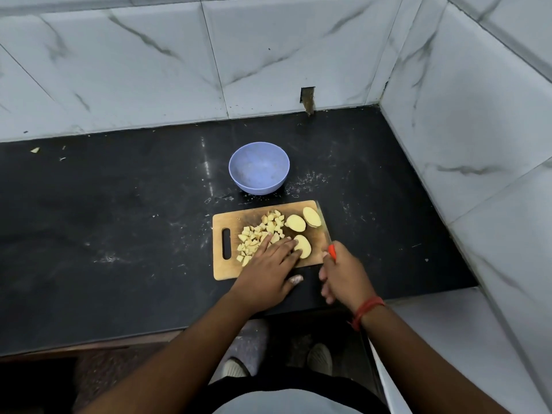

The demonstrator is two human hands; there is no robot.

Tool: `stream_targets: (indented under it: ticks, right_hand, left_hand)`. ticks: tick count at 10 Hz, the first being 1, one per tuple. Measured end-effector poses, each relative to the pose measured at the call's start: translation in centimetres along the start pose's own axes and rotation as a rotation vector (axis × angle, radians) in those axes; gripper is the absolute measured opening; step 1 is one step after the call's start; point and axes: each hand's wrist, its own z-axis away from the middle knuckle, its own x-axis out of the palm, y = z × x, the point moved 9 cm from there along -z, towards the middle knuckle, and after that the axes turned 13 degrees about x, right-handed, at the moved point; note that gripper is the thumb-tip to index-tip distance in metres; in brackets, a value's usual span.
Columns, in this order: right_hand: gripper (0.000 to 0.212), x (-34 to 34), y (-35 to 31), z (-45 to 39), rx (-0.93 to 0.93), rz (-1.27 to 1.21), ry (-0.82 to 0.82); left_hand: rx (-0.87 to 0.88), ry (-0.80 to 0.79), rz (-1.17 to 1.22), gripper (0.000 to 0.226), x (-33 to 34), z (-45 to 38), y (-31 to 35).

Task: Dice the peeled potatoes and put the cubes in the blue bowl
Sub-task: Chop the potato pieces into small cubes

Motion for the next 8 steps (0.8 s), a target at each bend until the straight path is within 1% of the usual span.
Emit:
stream_targets:
  ticks: [1,2,3,5,7,8]
  right_hand:
    - [0.02,1.1,1.0,1.1,0.035,0.349,0.001]
    - [0.023,2.0,1.0,1.4,0.043,0.566,0.02]
    - [0.021,2.5,1.1,1.5,0.095,0.598,-0.02]
    - [0.03,2.9,-0.5,2.1,0.064,0.725,-0.057]
    - [0.032,3.1,-2.4,3.0,0.075,0.756,-0.11]
    - [0.033,3.4,-2.4,2.4,0.119,0.755,-0.133]
  left_hand:
    - [0.041,-0.013,-0.014,0.058,0.0,0.1,0.2]
    - [0.105,-0.004,-0.035,0.055,-0.2,0.3,0.6]
    - [0.141,0.003,-0.034,0.054,-0.4,0.3,0.6]
    - [0.211,-0.038,-0.072,0.056,-0.2,-0.2,0.5]
    - [0.249,-0.01,-0.077,0.053,-0.5,-0.2,0.4]
    - [0.254,0.004,-0.072,0.052,-0.6,-0.4,0.3]
